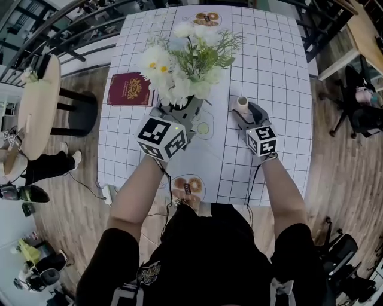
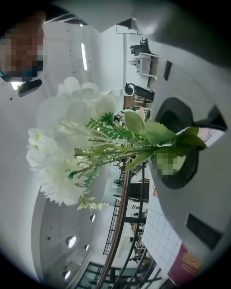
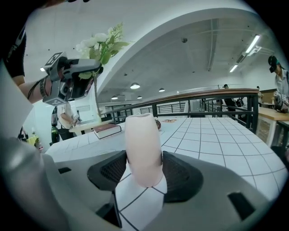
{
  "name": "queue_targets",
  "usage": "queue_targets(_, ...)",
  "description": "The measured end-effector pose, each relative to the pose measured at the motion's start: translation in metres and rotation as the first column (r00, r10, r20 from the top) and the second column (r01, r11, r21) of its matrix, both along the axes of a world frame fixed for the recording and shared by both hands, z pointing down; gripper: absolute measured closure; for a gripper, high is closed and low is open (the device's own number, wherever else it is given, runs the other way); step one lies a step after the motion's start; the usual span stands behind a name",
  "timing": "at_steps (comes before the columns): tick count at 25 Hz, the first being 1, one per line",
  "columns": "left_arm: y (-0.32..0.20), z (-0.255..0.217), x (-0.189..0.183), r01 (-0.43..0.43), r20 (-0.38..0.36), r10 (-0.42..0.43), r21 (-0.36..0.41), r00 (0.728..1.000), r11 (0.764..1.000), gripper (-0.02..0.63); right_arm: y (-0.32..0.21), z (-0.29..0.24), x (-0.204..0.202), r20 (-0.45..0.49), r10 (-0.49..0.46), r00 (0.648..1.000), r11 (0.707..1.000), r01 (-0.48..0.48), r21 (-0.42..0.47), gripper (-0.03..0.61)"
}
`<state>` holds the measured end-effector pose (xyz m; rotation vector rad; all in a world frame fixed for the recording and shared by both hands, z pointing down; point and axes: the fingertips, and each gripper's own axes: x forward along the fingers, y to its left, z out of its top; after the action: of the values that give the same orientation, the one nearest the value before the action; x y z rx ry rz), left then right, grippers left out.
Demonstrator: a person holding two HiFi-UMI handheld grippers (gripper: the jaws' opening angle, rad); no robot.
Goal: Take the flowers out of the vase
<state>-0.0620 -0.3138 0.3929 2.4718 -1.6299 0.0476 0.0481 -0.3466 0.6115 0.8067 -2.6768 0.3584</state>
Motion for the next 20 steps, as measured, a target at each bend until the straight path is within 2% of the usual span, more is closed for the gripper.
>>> queue_targets(5,0.03,0.017,-0.038,0.033,0.027,-0.032,-0.043,0.999,0.999,0.543,0.003,0.002,0.005,-0.031,-0.004,1.0,1.0,0.003,-0.016,0.322)
queue_targets(12,0.076,0.033,-0.07,0.019,0.05,-0.015,-0.084,0.999,0.996,0.543,0.027,-0.021,0.031,-0.021,0.108,0.994,0.994,-0.109,-0.024,0.322)
queue_targets(15,0.104,0.036,-0.079,0.01,0.042,-0.006,-0.095,0.999,0.995,0.543,0.054,-0.046,0.031,0.021,0.148,0.989,0.989,-0.147,-0.028,0.326)
queue_targets(16,0.115,0.037,-0.083,0.008,0.042,-0.003,-0.103,0.999,0.995,0.543,0.066,-0.057,0.027,0.04,0.155,0.987,0.988,-0.154,-0.029,0.351)
queue_targets(17,0.126,0.038,-0.086,0.004,0.043,0.001,-0.109,0.999,0.994,0.543,0.078,-0.067,0.024,0.054,0.162,0.985,0.987,-0.161,-0.023,0.419)
queue_targets(18,0.136,0.039,-0.089,-0.002,0.043,0.007,-0.113,0.999,0.994,0.543,0.09,-0.078,0.021,0.063,0.167,0.984,0.986,-0.167,-0.013,0.54)
queue_targets(20,0.151,0.038,-0.093,-0.015,0.038,0.019,-0.115,0.999,0.993,0.543,0.111,-0.099,0.016,0.083,0.171,0.982,0.985,-0.172,-0.001,0.555)
